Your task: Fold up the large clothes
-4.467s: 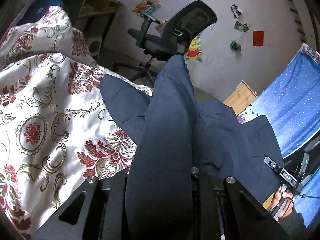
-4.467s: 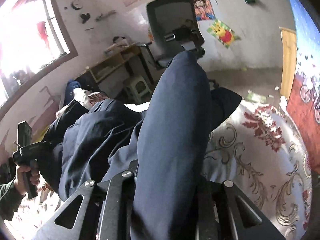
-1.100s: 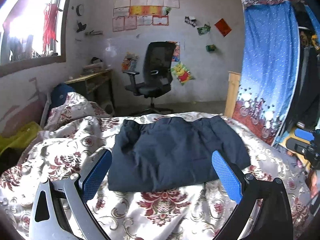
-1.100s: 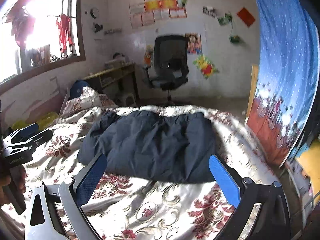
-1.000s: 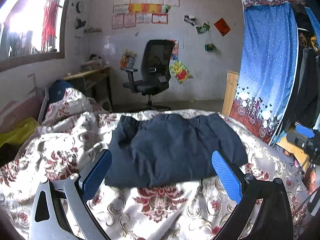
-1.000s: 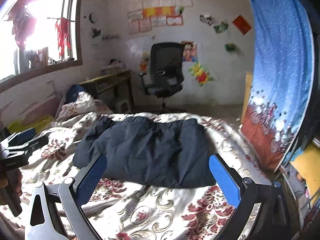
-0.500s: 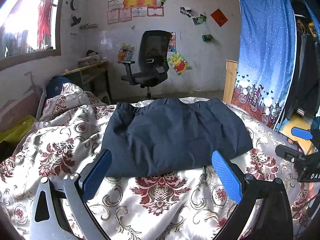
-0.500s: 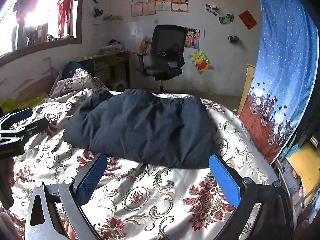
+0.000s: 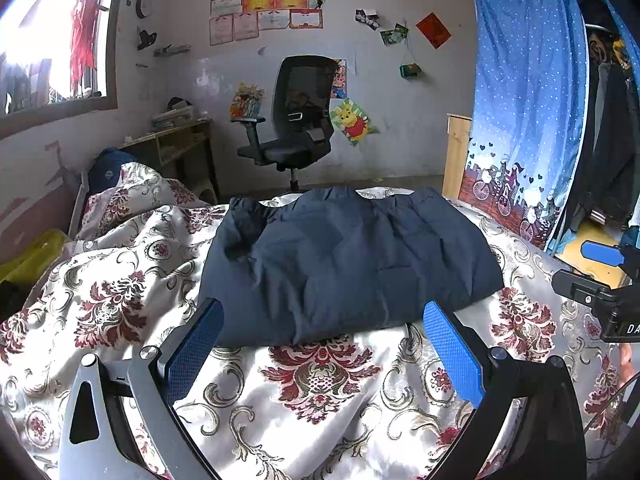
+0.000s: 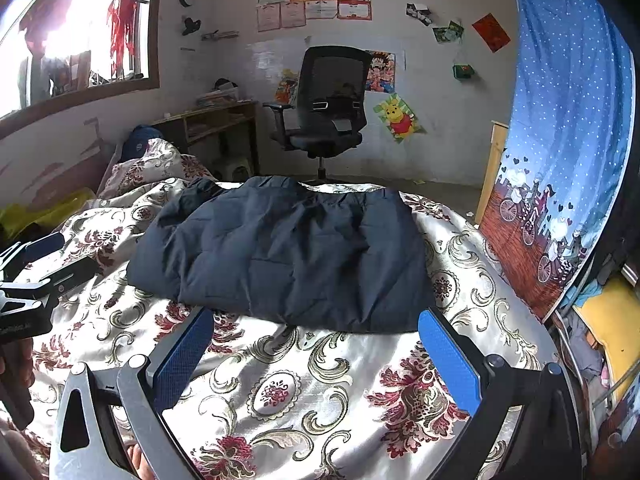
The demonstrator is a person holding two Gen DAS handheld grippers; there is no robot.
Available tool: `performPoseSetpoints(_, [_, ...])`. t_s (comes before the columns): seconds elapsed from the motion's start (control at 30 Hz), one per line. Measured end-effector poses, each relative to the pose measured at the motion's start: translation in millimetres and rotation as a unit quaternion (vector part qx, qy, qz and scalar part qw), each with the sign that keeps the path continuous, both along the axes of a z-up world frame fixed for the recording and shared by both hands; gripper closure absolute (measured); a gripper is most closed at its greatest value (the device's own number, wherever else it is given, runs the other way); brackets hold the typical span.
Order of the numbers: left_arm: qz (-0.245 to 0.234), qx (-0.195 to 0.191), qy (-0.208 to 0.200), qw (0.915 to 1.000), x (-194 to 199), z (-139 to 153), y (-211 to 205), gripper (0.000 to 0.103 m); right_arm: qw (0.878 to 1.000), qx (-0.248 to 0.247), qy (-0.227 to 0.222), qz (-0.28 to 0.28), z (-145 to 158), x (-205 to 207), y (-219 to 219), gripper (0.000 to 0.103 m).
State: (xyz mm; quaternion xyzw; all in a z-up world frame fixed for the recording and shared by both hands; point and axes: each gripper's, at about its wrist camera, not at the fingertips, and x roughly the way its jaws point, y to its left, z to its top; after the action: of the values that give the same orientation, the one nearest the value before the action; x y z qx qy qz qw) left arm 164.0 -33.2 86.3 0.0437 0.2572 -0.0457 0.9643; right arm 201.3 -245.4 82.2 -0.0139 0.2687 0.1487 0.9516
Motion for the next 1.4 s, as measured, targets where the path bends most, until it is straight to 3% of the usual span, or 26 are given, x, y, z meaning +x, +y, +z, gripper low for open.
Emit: performPoseSetpoints(1.4, [-0.005,0.001,0.005,1.0000,0.0,-2.5,-5.7,0.005,1.000,-0.002,0.001,0.011,-1.3,-3.4,8.3,0.000])
